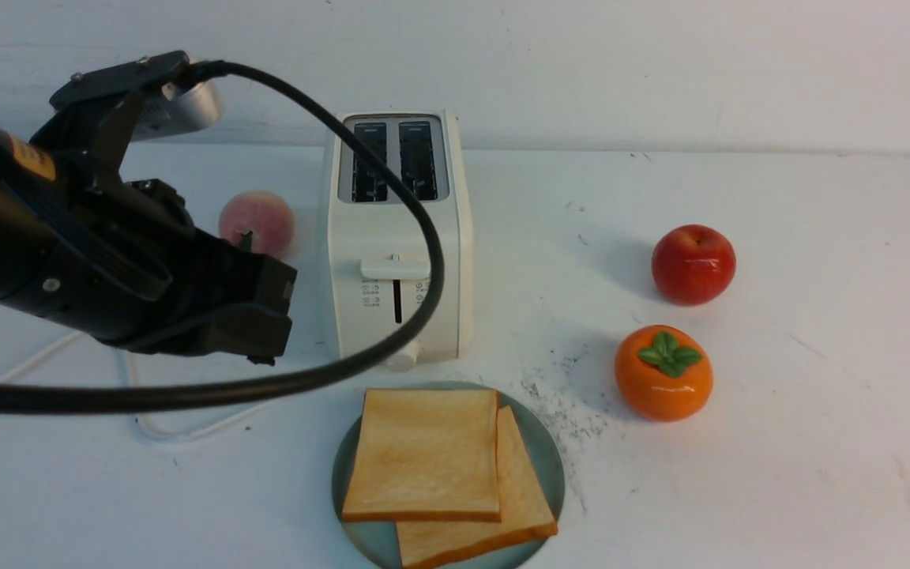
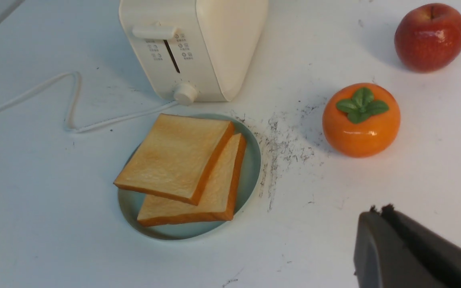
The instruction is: Take toasted bread from bread machine on white table place on plate.
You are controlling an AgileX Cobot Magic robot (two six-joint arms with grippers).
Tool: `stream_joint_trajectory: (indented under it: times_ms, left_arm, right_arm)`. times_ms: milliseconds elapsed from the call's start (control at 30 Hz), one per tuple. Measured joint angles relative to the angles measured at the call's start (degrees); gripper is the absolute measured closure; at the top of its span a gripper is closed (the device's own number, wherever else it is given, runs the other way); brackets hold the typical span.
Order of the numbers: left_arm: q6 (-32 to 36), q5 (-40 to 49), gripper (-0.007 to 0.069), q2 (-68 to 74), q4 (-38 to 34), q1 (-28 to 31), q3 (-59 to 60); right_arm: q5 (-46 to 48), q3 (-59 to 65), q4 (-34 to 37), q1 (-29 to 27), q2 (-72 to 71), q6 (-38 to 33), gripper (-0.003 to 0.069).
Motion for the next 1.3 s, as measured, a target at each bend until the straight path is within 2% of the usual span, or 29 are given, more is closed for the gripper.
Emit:
stream_joint_trajectory:
  times_ms: [600, 767, 933, 1000, 1067, 1200, 1300]
  left_arm:
    - [0.0, 0.03, 0.0638, 0.0, 0.06, 0.0, 0.0]
    - [0.0, -0.36, 0.0638, 0.0, 0.12, 0.0, 0.0]
    - [0.05, -2.01, 0.0638, 0.0, 0.17, 0.0, 0.0]
    - [0.05, -3.22, 0.0638, 0.0, 0.24, 0.0, 0.0]
    - [0.05, -3.71, 0.0638, 0.0, 0.34, 0.0, 0.0]
    - [0.05, -3.96, 0.0638, 0.0, 0.41, 0.0, 0.0]
    - [0.05, -4.02, 0.0638, 0.0, 0.41, 0.0, 0.0]
  right_arm:
    - [-0.44, 0.44, -0.14, 0.0, 0.0, 0.0, 0.0664]
    - [-1.64, 6.07, -7.67, -0.8, -2.02, 0.0, 0.0659]
    - [-2.41, 11.67, -9.18, -7.59, -6.49, 0.0, 0.0657]
    - [-2.76, 15.76, -9.74, -13.34, -10.43, 0.0, 0.0657]
    - [-2.82, 18.89, -10.44, -16.81, -14.25, 0.0, 0.0655]
    - [-3.83, 24.73, -12.18, -21.49, -21.85, 0.0, 0.065]
    - [-6.97, 26.49, -12.79, -22.55, -25.59, 0.0, 0.0648]
